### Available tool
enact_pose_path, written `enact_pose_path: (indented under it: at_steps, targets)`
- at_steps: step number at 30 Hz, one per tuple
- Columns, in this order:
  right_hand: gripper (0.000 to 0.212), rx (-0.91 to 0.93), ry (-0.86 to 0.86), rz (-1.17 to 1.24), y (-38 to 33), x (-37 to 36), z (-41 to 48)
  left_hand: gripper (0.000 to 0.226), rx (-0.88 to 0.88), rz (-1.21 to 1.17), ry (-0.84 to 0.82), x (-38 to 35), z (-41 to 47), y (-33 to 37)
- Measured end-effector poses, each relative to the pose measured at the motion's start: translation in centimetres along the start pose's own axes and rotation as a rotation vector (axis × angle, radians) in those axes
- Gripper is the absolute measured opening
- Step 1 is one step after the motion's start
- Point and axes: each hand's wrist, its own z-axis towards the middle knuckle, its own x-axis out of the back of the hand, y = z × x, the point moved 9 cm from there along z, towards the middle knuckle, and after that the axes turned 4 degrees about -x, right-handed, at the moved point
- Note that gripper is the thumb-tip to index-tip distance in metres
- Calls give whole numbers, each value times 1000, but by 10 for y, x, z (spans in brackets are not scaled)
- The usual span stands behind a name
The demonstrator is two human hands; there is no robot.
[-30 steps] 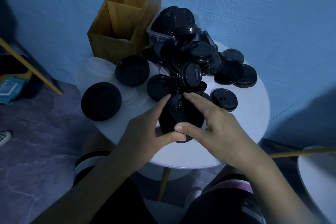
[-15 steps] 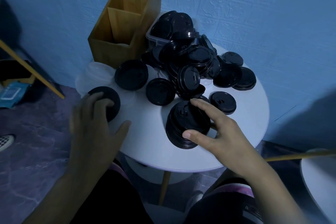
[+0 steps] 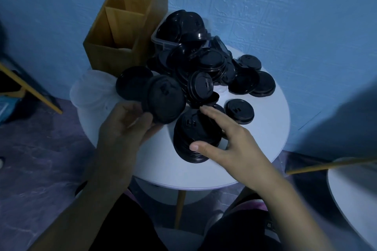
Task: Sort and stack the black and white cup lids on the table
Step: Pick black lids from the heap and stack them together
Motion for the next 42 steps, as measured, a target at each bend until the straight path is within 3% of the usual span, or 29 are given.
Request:
enact_pose_path:
  at_steps: [1, 4, 9, 13, 16, 21, 25, 28, 30, 34, 42]
  targets:
    - [88, -9, 2, 11, 0, 0, 0, 20, 85, -140, -42, -8, 3, -6]
    - [92, -21, 6, 42, -2, -1, 2, 31, 180, -242, -85, -27, 6, -6]
    - [101, 22, 59, 127, -11, 5, 3, 29, 213, -248, -97, -36, 7, -11]
    - [85, 76, 213, 207, -31, 24, 7, 18, 194, -268, -193, -47, 8, -8]
    - [89, 106, 229, 192, -42, 26, 13, 11, 201, -268, -245, -59, 5, -2]
    - [91, 125, 249, 186, -44, 36, 14, 9, 161, -122, -230, -64, 2, 5]
    - [89, 77, 228, 212, -33, 41, 15, 12, -104, 277, -209, -52, -1, 16]
    - [82, 32, 105, 198, -22, 44, 13, 55, -150, 548, -326, -52, -10, 1]
    - [83, 2, -44, 102, -16, 37, 13, 80, -63, 580, -445, -57, -18, -18]
    - [86, -15, -219, -70, -12, 20, 15, 83, -31, 598, -525, -62, -18, -31]
    - [93, 14, -145, -159, -23, 14, 32, 81, -17, 622, -524, -54, -2, -35]
